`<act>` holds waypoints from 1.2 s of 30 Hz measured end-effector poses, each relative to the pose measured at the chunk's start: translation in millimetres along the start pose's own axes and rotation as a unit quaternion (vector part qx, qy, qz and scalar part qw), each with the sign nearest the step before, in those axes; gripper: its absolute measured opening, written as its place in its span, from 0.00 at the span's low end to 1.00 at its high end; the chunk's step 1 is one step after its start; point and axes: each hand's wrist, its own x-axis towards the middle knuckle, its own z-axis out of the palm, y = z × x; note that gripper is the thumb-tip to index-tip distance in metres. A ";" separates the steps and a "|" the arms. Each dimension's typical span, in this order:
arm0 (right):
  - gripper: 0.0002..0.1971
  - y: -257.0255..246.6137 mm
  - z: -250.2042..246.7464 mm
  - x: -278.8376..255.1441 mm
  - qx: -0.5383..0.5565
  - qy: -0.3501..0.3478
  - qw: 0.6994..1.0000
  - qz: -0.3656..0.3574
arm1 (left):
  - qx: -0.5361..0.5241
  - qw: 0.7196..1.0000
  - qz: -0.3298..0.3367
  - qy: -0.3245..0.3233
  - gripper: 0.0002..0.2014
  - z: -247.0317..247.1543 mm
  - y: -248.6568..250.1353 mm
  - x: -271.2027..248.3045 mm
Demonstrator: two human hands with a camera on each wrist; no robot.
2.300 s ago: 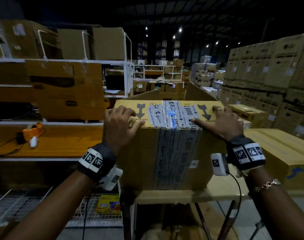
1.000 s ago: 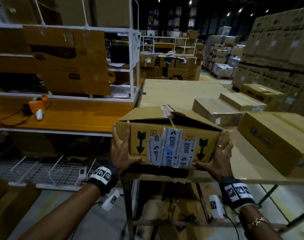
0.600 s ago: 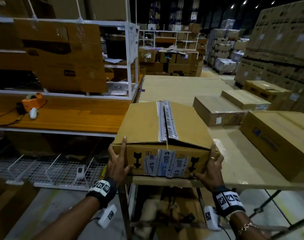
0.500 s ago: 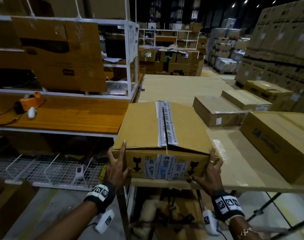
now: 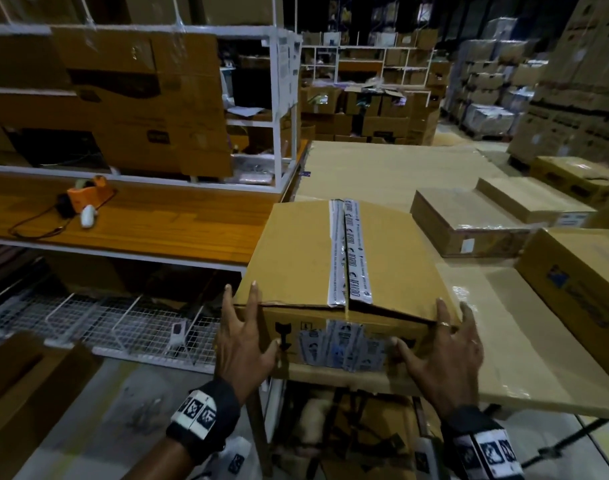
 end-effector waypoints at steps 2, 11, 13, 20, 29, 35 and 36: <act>0.50 -24.1 -14.3 8.3 0.031 0.002 0.999 -0.038 | 0.037 0.998 0.037 0.020 0.60 -4.0 15.5 2.7; 0.32 -121.4 -66.2 100.1 0.108 -0.018 0.958 -0.266 | 0.072 0.994 0.077 0.034 0.45 3.0 49.5 32.3; 0.31 -136.4 -59.9 128.6 0.114 -0.052 0.949 -0.288 | 0.080 0.994 0.071 0.027 0.45 5.8 51.4 41.8; 0.35 -144.2 19.0 181.4 -0.018 -0.297 0.933 -0.204 | 0.110 0.992 0.062 0.026 0.47 12.3 50.1 53.3; 0.22 -144.3 36.5 190.1 0.100 -0.322 0.930 -0.145 | 0.183 0.980 0.081 0.000 0.55 0.5 19.1 76.6; 0.28 -203.9 16.4 191.7 0.290 -0.294 0.904 -0.113 | 0.105 0.986 0.118 0.046 0.44 -18.5 -1.0 80.8; 0.30 -216.5 15.8 190.5 0.319 -0.295 0.894 -0.109 | 0.080 0.987 0.127 0.060 0.41 -21.7 -5.8 80.5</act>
